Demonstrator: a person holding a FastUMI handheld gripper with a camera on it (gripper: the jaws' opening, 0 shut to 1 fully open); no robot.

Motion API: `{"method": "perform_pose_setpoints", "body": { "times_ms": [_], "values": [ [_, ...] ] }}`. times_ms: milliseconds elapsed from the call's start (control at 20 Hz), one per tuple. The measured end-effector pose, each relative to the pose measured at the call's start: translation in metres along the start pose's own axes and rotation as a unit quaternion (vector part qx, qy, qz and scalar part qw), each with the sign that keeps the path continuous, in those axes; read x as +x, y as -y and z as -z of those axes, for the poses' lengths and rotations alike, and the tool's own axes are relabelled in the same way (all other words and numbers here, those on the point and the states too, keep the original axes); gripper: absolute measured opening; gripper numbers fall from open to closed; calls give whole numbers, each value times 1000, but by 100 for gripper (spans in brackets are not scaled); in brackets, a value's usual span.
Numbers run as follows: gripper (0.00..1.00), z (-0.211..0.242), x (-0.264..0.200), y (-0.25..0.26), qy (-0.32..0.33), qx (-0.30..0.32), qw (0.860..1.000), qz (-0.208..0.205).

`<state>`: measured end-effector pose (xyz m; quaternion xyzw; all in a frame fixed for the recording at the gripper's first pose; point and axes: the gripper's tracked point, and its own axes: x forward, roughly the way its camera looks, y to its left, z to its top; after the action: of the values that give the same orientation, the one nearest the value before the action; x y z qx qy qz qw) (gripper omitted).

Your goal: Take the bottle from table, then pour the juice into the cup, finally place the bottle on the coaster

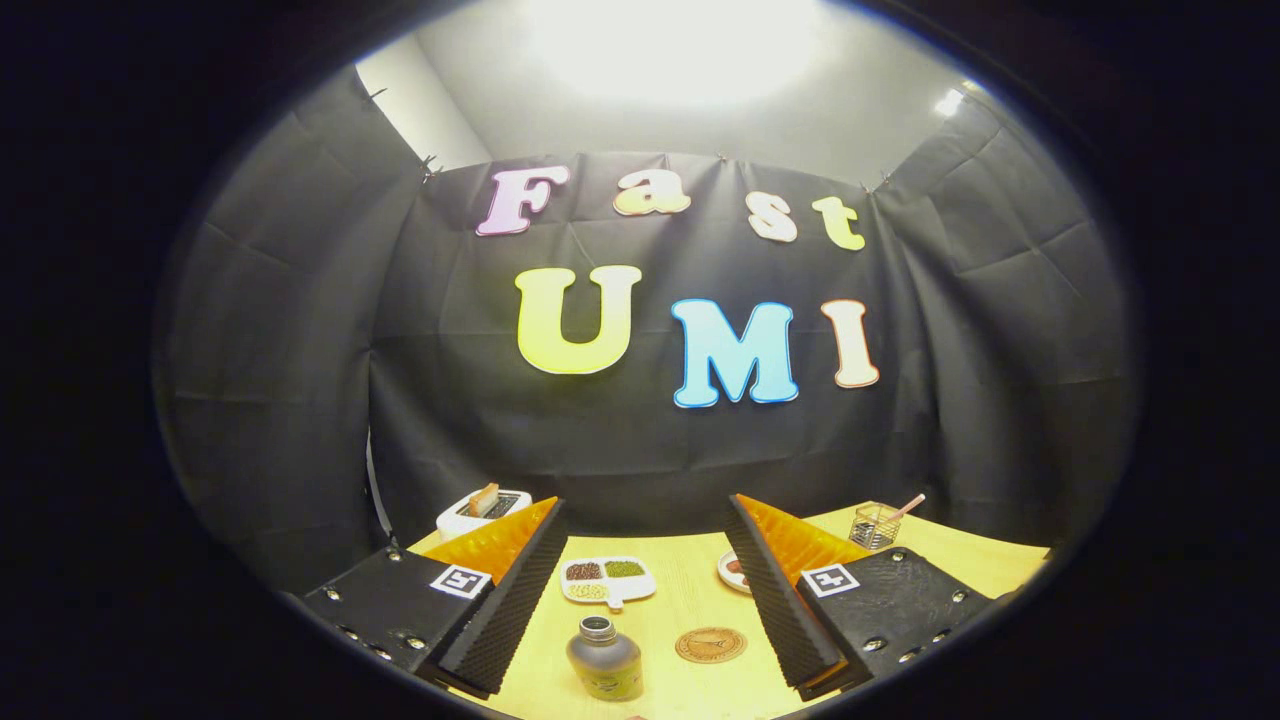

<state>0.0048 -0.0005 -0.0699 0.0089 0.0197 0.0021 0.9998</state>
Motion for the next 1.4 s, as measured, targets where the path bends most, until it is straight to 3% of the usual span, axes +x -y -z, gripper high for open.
{"method": "perform_pose_setpoints", "body": {
  "times_ms": [200, 650, 1400],
  "values": [
    [98, 38, 4, -3, -10, -18, 1000, 3],
    [98, 125, 21, -23, -41, -18, 998, -33],
    [97, 203, 34, -37, -65, -2, 997, -50]
  ]
}}
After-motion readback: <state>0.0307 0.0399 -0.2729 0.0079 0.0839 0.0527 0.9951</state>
